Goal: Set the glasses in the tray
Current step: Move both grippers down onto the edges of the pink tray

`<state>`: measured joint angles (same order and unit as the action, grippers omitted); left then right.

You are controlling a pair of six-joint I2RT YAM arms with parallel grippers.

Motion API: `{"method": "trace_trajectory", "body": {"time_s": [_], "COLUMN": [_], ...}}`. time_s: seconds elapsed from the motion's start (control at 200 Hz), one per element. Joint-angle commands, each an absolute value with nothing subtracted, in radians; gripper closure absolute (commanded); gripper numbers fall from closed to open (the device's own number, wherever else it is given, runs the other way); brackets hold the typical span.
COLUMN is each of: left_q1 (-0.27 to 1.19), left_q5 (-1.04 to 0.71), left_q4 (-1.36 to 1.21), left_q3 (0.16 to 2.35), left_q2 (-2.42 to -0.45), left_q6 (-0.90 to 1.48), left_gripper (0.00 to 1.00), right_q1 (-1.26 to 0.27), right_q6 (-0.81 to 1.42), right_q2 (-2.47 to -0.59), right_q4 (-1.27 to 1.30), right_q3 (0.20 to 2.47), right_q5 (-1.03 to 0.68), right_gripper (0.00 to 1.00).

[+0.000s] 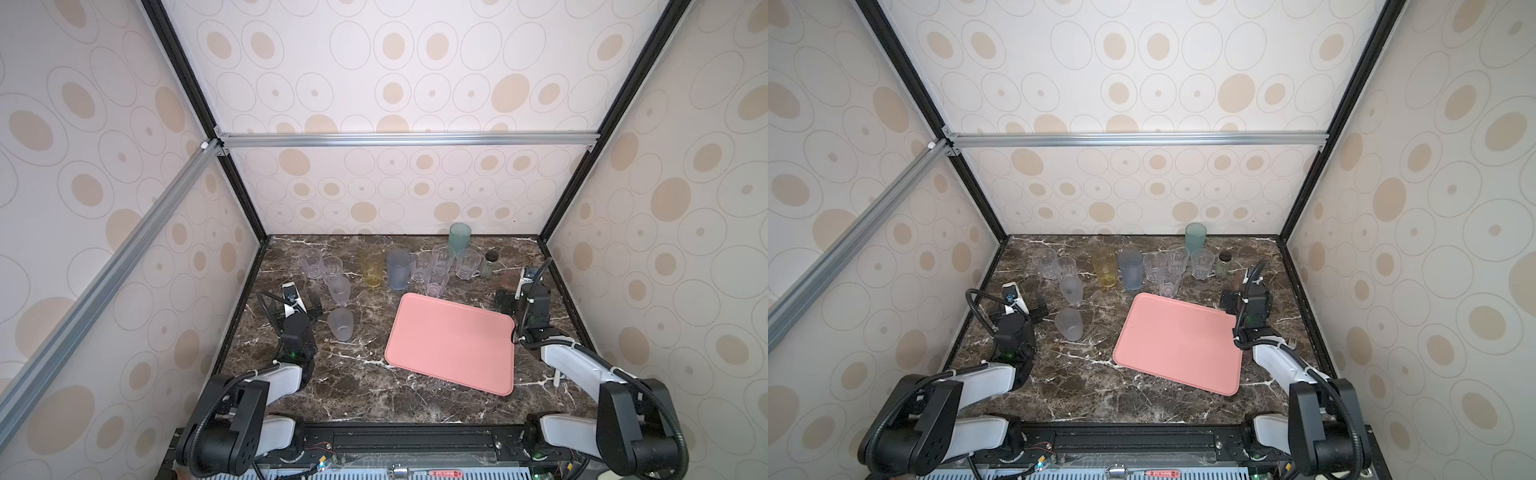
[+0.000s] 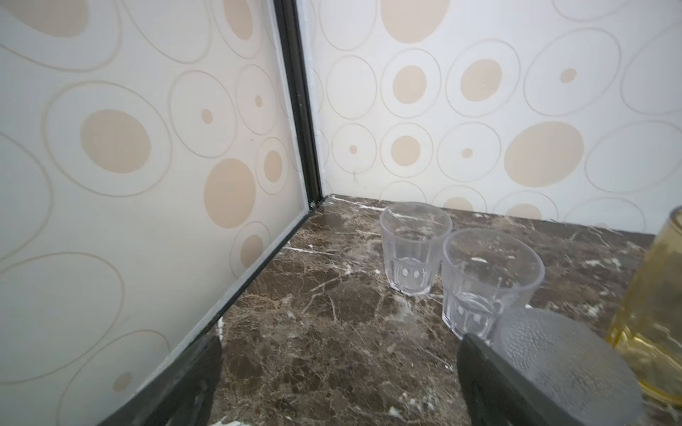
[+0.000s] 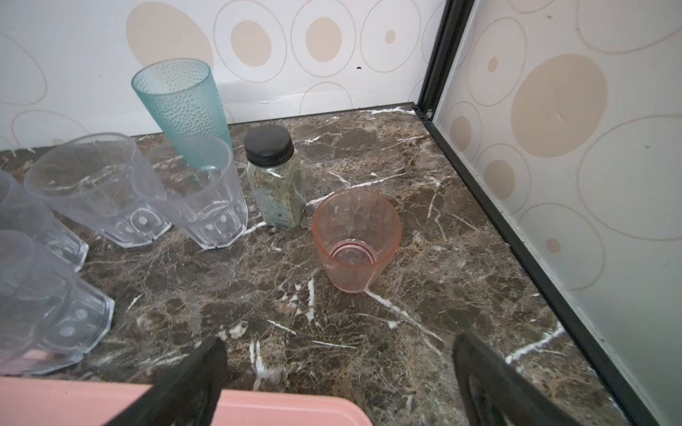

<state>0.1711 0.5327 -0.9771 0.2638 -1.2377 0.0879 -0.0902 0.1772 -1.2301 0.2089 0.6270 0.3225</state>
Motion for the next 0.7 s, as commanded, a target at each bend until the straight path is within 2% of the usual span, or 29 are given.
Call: {"method": "trace_trajectory", "body": {"time_s": [0.0, 0.07, 0.135, 0.195, 0.31, 0.38, 0.435, 0.515, 0.615, 0.695], "left_q1": [0.185, 0.192, 0.192, 0.191, 0.191, 0.188, 0.189, 0.194, 0.280, 0.387], "left_q5": [0.671, 0.732, 0.771, 0.776, 0.629, 0.453, 0.316, 0.240, 0.244, 0.299], "left_q4": [-0.753, -0.608, -0.469, -0.325, -0.152, -0.186, -0.215, -0.135, -0.026, 0.016], "left_q3": [0.327, 0.375, 0.435, 0.506, 0.633, 0.645, 0.651, 0.716, 0.806, 0.841], "left_q2": [-1.143, -1.085, -1.043, -1.011, -0.978, -0.943, -0.921, -0.937, -1.002, -1.046], "left_q6": [0.204, 0.269, 0.330, 0.407, 0.484, 0.456, 0.415, 0.443, 0.420, 0.393], "left_gripper": [0.01, 0.01, 0.01, 0.01, 0.01, 0.01, 0.11, 0.20, 0.21, 0.20], "right_q1": [-0.100, -0.095, -0.072, -0.072, -0.072, -0.072, -0.072, -0.064, -0.030, -0.002], "right_q6": [0.400, 0.560, 0.504, 0.513, 0.546, 0.540, 0.521, 0.498, 0.484, 0.483], "right_q2": [-1.194, -1.206, -1.224, -1.238, -1.237, -1.232, -1.224, -1.210, -1.195, -1.204], "right_q4": [-0.182, -0.319, -0.363, -0.433, -0.534, -0.583, -0.633, -0.697, -0.725, -0.727], "right_q3": [0.770, 0.842, 0.892, 0.934, 0.942, 0.926, 0.916, 0.899, 0.863, 0.843], "right_q5": [0.417, 0.401, 0.177, 0.075, -0.040, -0.096, -0.107, -0.086, -0.084, -0.105], "right_gripper": [0.02, 0.00, 0.00, 0.03, 0.09, 0.13, 0.20, 0.28, 0.38, 0.40]}}
